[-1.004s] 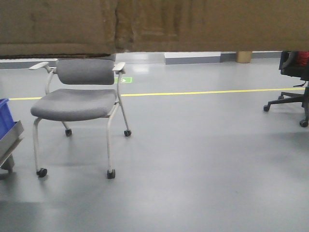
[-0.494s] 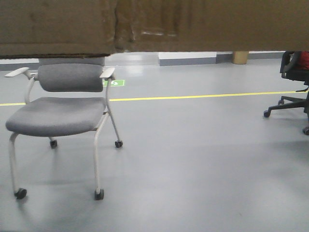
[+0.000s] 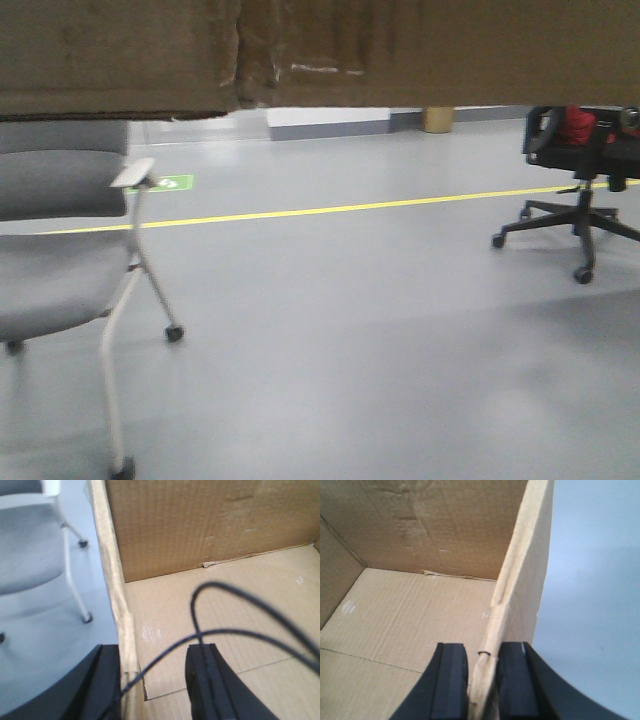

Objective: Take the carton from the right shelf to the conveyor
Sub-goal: 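Hold the carton in both grippers while the base turns away from the shelf, then carry the carton over the grey conveyor belt with both grippers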

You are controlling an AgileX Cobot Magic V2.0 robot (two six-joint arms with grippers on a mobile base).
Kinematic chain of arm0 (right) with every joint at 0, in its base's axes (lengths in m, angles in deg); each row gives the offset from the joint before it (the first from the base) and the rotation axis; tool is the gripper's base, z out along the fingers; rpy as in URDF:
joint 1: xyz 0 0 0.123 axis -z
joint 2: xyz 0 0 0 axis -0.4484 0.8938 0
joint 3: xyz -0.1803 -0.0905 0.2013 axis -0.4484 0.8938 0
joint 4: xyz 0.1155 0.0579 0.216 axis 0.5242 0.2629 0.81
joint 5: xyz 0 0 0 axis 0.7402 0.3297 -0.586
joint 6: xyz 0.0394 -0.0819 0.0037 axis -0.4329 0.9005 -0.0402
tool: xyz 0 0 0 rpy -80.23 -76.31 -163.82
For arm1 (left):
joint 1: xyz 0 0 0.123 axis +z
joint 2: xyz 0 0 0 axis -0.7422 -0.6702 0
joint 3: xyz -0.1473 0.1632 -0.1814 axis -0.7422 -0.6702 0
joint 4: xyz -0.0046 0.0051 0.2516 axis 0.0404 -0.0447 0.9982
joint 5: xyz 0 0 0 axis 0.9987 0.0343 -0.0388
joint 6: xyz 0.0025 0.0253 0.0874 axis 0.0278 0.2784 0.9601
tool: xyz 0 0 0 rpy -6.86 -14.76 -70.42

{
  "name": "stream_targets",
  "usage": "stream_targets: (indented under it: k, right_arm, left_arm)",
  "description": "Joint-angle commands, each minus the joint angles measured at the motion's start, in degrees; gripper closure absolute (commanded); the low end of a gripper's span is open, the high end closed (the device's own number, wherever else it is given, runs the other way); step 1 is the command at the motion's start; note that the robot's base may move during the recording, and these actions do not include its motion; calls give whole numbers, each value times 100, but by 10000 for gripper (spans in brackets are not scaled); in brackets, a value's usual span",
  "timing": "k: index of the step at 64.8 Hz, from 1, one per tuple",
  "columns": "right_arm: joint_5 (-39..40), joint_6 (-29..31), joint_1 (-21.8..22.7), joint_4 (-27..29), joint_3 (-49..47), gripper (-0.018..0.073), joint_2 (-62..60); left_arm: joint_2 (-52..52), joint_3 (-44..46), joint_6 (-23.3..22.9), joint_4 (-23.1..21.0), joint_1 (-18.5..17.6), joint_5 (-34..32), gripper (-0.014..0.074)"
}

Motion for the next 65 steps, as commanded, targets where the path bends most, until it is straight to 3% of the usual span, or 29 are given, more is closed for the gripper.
stream_targets:
  k: [1, 52, 65]
  right_arm:
    - [450, 99, -1, 30, -42, 626, -28]
    - [463, 99, -1, 30, -42, 626, -28]
    - [463, 99, -1, 30, -42, 626, -28]
  left_arm:
    - [97, 7, 183, -244, -92, -167, 606]
    - [97, 7, 183, -231, -92, -167, 606]
    - [97, 7, 183, 24, -82, -167, 606]
